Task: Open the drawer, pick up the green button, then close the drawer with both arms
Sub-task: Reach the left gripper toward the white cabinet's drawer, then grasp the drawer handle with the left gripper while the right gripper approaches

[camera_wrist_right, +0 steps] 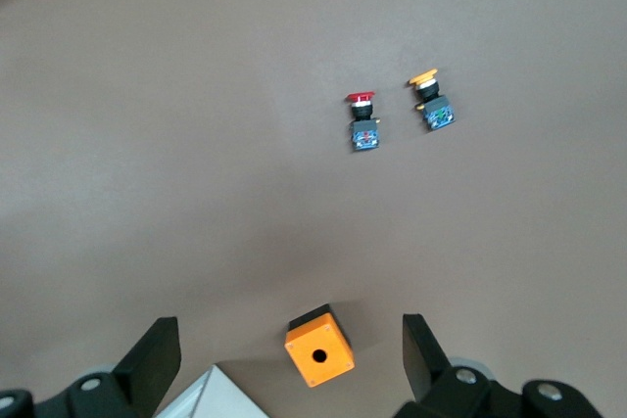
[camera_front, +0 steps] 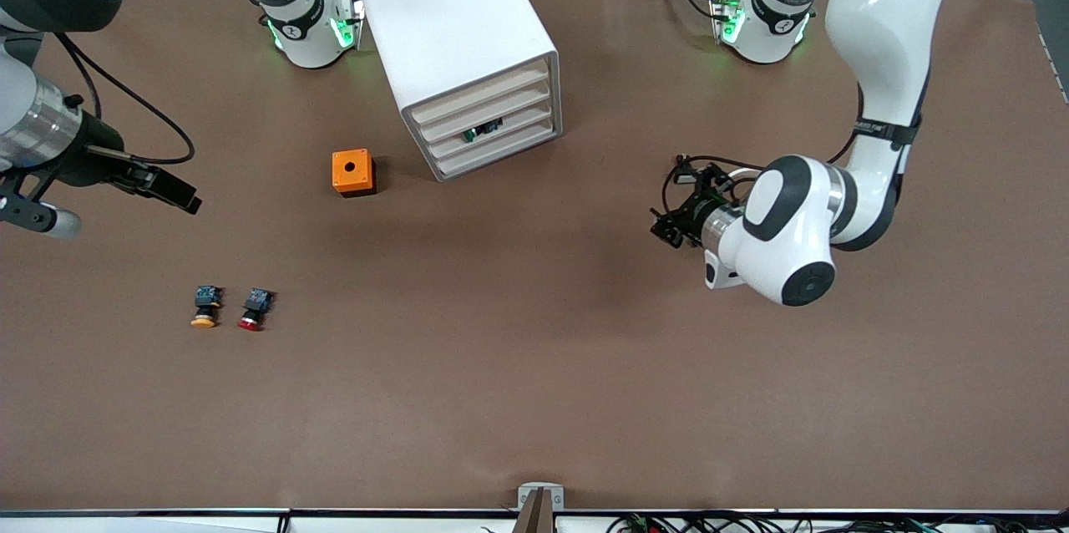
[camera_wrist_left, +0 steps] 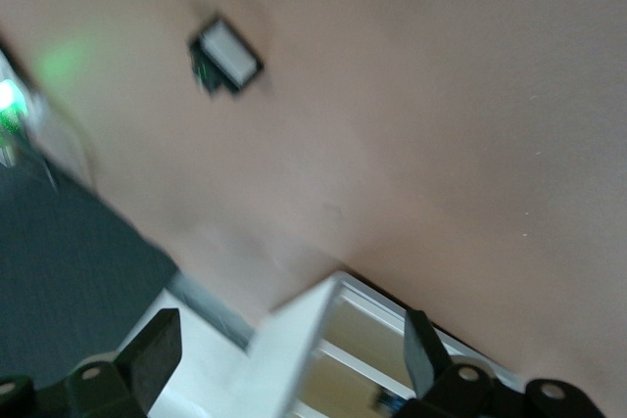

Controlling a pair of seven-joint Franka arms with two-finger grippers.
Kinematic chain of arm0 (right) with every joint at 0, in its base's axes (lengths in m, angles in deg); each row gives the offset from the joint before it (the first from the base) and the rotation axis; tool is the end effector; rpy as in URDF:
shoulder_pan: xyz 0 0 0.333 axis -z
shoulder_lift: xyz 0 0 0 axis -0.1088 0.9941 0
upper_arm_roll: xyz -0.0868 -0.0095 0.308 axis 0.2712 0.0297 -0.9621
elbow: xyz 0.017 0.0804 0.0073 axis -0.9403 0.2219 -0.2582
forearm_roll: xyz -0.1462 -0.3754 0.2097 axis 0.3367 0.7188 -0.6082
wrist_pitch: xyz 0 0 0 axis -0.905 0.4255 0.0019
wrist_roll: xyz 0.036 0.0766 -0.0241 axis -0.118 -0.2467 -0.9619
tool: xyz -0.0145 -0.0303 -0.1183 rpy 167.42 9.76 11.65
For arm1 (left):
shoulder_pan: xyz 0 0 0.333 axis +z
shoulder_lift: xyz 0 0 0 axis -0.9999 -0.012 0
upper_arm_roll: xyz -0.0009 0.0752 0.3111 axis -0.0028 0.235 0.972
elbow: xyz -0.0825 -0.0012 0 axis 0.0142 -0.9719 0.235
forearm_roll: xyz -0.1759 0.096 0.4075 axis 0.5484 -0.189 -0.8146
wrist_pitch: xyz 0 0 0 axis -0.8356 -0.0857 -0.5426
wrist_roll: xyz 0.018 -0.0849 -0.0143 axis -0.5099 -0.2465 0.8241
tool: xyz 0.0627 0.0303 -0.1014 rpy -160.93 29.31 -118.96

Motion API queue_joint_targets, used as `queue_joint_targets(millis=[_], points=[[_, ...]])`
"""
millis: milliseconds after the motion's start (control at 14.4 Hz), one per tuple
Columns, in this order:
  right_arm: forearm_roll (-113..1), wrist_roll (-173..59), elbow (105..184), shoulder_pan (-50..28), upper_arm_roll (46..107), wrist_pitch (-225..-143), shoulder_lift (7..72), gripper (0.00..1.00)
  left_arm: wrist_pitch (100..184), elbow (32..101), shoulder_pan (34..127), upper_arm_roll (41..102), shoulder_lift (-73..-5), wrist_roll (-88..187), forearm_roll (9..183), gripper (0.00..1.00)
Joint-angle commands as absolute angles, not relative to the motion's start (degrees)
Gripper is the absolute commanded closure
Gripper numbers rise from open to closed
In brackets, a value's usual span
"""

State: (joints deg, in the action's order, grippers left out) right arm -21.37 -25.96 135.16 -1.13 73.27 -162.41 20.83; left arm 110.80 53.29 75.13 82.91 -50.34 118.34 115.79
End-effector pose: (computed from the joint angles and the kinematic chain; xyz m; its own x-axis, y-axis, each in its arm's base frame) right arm 0.6456 0.0650 0.5692 0.9333 -0.3585 -0.0223 -0.3590 -0.9329 -0.0291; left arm 0.6167 -0.2960 0.2347 0.2208 0.7645 -0.6056 0.6919 -0.5604 -0.4552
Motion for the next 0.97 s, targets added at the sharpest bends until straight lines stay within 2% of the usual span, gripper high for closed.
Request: queue_joint_targets(millis=[0,278,905], points=[[-22.28,-22.14,133.64,-2.63,73.36,-162.10,21.46,0.00,109.11,48.12,77.09,80.46,-57.08,133.62,123.93,0.00],[-23.86,-13.45,133.47,-4.82,73.36,-162.01,21.46,0.00,109.20,44.86,76.92,78.26,-64.03,149.10,132.92,0.00],[-29.40,1.76,131.01,-8.60,73.36,-161.57,22.51,0.00,109.55,45.04,74.38,72.80,-71.25,170.14,136.44,0.00]])
